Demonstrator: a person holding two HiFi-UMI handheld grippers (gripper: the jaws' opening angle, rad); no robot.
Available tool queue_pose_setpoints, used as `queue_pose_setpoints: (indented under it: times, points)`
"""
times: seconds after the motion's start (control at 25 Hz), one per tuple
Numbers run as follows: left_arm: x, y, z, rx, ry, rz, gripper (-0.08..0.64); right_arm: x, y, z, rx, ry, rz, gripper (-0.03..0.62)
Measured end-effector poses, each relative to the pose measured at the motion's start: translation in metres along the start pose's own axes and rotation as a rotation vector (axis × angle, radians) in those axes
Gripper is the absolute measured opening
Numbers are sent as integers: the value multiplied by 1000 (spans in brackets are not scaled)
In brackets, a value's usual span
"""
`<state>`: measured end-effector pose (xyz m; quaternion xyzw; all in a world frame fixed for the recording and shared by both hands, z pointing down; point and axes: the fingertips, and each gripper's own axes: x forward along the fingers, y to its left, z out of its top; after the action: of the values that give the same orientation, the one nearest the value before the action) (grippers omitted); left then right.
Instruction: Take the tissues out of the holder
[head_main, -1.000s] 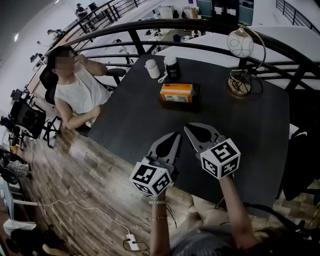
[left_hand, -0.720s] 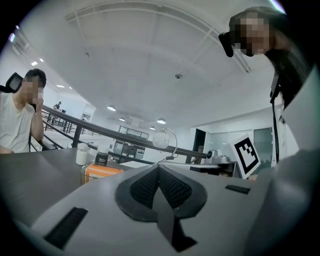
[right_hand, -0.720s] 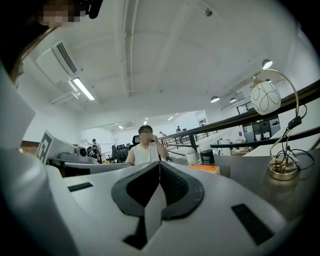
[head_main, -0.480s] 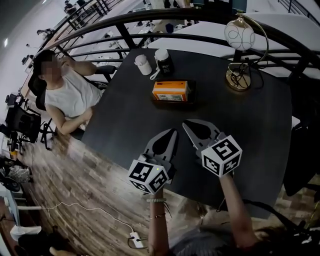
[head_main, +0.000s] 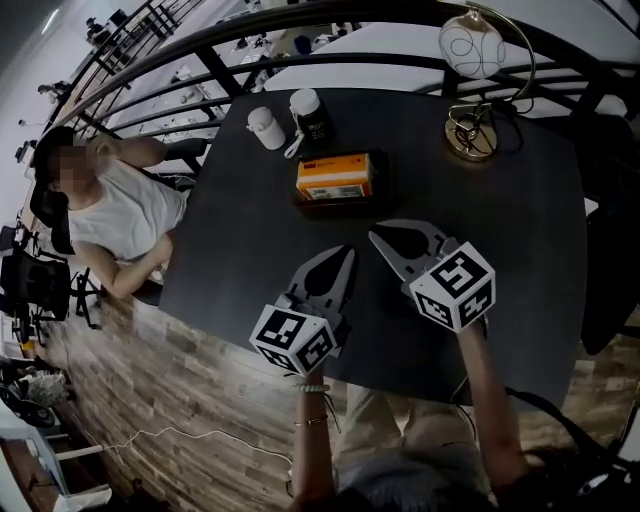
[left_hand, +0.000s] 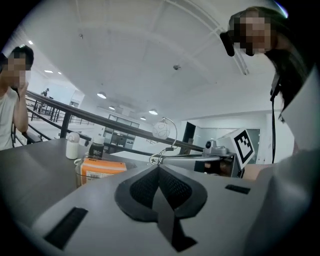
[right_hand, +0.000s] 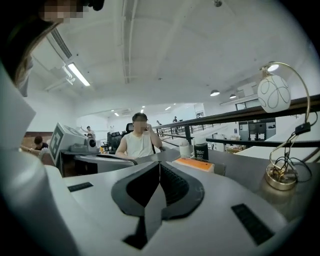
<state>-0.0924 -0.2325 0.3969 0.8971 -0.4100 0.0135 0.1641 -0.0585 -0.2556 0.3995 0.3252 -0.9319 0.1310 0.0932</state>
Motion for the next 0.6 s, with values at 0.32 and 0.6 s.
queue_pose_setpoints:
  times: [0.32,0.6]
  points:
    - [-5,39,11,9,34,-95,8,42,5,19,-82,74,-34,15]
    - [-2,71,14,8,40,-101,8,70,-1,16,-107,113,-38,15]
